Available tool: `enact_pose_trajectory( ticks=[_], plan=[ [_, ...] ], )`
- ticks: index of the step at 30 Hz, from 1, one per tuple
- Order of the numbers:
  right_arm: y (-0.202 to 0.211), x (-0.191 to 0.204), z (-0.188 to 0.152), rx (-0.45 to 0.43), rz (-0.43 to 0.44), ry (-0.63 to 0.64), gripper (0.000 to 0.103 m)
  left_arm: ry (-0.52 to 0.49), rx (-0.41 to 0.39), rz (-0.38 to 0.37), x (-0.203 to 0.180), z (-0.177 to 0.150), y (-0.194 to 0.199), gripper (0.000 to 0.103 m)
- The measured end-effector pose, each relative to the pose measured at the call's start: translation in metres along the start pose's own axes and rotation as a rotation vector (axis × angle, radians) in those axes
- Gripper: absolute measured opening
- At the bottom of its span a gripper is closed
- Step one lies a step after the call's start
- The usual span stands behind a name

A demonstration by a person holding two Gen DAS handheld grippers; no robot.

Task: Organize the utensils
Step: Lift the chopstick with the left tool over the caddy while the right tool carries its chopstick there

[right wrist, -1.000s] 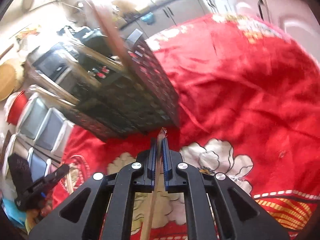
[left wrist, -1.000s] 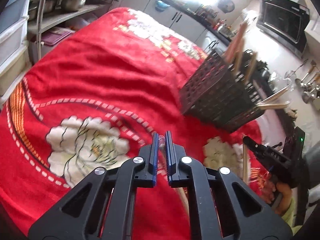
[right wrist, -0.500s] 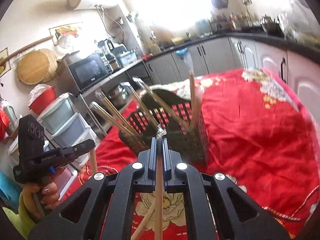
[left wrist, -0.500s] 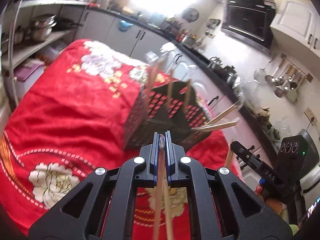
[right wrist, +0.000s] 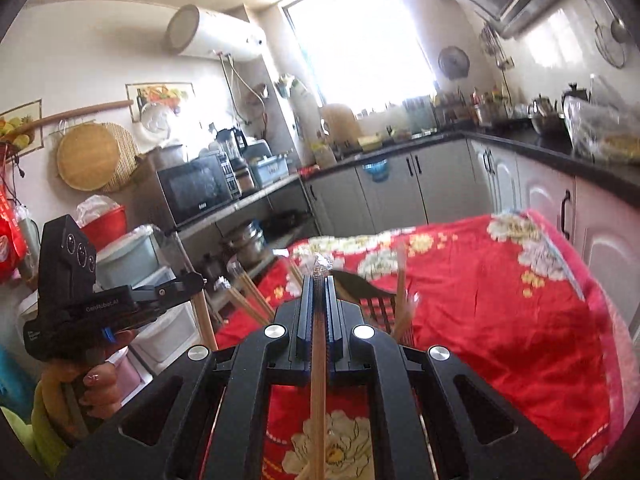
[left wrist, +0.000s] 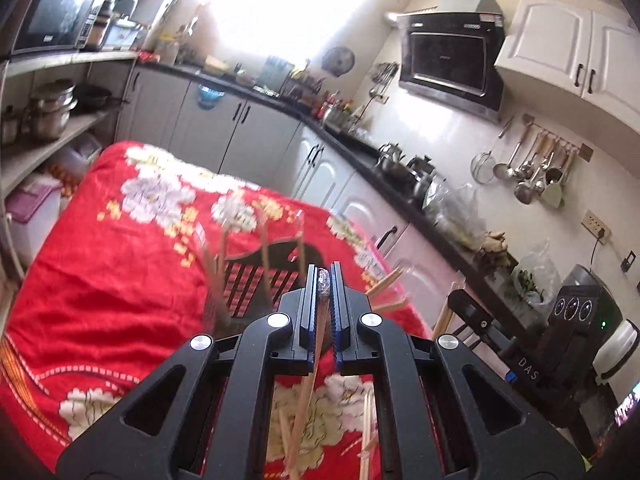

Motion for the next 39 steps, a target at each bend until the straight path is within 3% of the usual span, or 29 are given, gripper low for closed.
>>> enact_pose_trajectory(
  ticks=[21,30,39],
  plan=[
    [-0.012,0.016,0.081,-0.211,-0.024,0.036,0.005,-0.200,-0.130,0.042,-0.047,0.085,-0.029,0.003],
    [-0.023,0.011,0.106,-0.299,-0.063,0.058,0.005,-0.229,-0.173,0.065,-0.046,0.104,-0.043,0.003],
    [-0.044,0.001,0.119,-0.359,-0.107,0.066,0.005,-0.245,-0.188,0.093,-0.034,0.103,-0.061,0.003]
  ],
)
Point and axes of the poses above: each gripper's, at about its wrist camera, not at the fingertips, and y roughly against the way its jaws point, x to its left, z to its top, the point moved 10 cm from there along -y, roughly the way its jaws point, and after that the axes turned 15 degrees about -z, right-handed, at the moved point
